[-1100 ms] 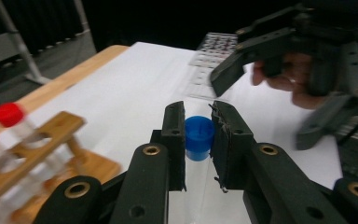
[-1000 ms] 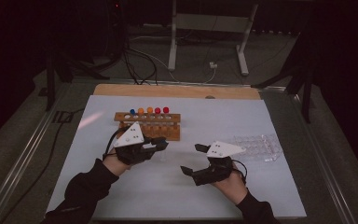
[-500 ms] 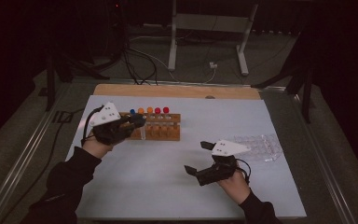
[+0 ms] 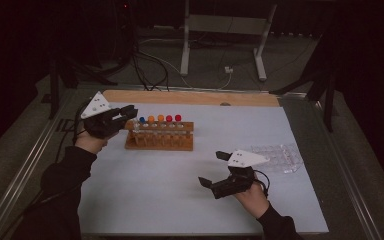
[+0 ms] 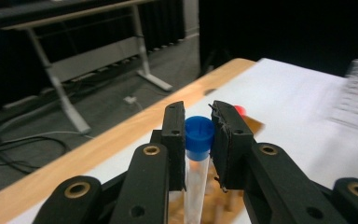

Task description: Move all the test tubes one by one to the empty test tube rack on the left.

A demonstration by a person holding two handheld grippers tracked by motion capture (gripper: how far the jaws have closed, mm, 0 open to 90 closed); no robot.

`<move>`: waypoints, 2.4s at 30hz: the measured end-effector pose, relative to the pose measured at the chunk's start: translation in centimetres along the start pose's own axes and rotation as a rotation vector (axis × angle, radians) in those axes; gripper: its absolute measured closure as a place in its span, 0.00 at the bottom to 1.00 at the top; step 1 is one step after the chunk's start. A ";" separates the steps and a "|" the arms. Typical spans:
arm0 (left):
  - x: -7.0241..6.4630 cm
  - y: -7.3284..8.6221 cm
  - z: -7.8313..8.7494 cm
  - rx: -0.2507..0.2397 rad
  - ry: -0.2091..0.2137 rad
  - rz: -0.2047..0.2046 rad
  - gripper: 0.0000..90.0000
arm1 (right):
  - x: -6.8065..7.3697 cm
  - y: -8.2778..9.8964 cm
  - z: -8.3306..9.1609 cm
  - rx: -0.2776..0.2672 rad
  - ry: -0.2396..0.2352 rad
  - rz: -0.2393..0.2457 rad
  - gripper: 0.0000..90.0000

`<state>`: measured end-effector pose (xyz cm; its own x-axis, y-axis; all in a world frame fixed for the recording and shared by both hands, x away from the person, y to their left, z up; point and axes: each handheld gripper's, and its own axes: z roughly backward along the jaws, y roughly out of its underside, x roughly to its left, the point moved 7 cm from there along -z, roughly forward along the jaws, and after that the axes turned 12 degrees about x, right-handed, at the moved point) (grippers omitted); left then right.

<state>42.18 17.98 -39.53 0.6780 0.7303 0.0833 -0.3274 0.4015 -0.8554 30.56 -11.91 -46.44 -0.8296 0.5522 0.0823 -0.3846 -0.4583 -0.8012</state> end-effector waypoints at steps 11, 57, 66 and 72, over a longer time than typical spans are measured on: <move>2.7 0.5 -2.0 0.001 -0.063 0.049 0.86 | 0.0 0.1 0.0 0.005 0.002 0.004 0.00; 3.0 6.4 -6.2 0.083 -0.052 0.175 0.69 | -0.2 0.3 0.1 0.011 -0.012 -0.008 0.00; 2.4 5.3 -3.6 0.090 -0.022 0.196 0.30 | -0.4 0.2 0.4 0.004 -0.007 -0.011 0.00; 1.4 5.5 -2.2 0.118 0.010 0.217 0.13 | -0.4 0.2 0.4 0.004 -0.006 -0.013 0.00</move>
<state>42.80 20.00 -45.20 0.5896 0.8013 -0.1019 -0.5407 0.2978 -0.7868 30.67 -12.49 -46.40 -0.8269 0.5539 0.0968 -0.3975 -0.4540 -0.7974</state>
